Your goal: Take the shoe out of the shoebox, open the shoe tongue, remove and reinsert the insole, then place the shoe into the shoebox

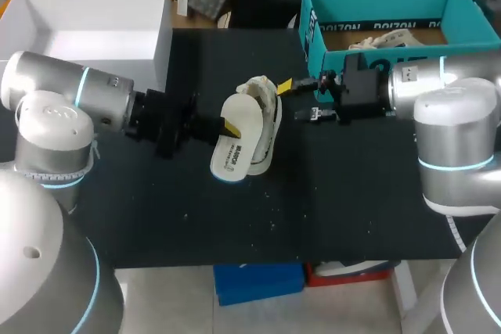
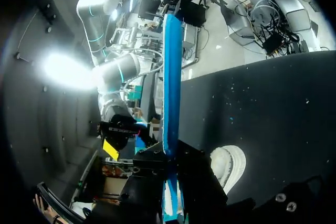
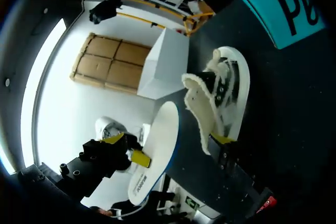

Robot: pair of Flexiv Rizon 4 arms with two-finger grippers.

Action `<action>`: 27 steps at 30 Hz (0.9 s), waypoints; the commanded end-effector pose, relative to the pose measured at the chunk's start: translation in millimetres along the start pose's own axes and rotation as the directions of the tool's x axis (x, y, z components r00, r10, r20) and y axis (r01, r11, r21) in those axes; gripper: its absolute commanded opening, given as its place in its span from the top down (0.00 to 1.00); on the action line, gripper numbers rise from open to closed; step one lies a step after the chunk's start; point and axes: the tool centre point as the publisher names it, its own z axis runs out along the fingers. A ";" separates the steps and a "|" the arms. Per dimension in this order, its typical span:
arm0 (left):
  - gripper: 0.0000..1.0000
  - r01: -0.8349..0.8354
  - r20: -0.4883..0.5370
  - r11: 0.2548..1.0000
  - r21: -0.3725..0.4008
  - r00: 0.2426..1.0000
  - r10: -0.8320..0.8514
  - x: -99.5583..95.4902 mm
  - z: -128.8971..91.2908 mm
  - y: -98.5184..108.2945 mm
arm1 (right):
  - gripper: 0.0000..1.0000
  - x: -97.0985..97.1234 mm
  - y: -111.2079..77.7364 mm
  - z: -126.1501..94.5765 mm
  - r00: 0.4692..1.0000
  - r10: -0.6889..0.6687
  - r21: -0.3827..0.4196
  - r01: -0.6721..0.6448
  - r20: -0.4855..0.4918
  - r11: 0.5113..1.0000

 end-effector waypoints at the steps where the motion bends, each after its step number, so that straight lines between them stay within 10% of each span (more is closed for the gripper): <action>1: 1.00 -0.001 -0.075 1.000 0.000 0.997 0.001 -2.3 -14.4 -18.4 | 0.00 8.3 -22.7 -39.2 0.995 -0.002 -0.071 0.009 0.095 0.997; 16: 1.00 0.008 -0.101 1.000 0.010 0.995 -0.007 0.9 -16.9 -21.6 | 0.00 8.3 -22.7 -39.2 0.995 -0.002 -0.071 0.009 0.095 0.997; 27: 1.00 0.155 -0.195 0.980 0.121 0.972 -0.130 8.1 -18.7 -47.1 | 0.00 3.0 -62.2 -93.3 0.971 0.017 -0.135 0.015 0.239 0.991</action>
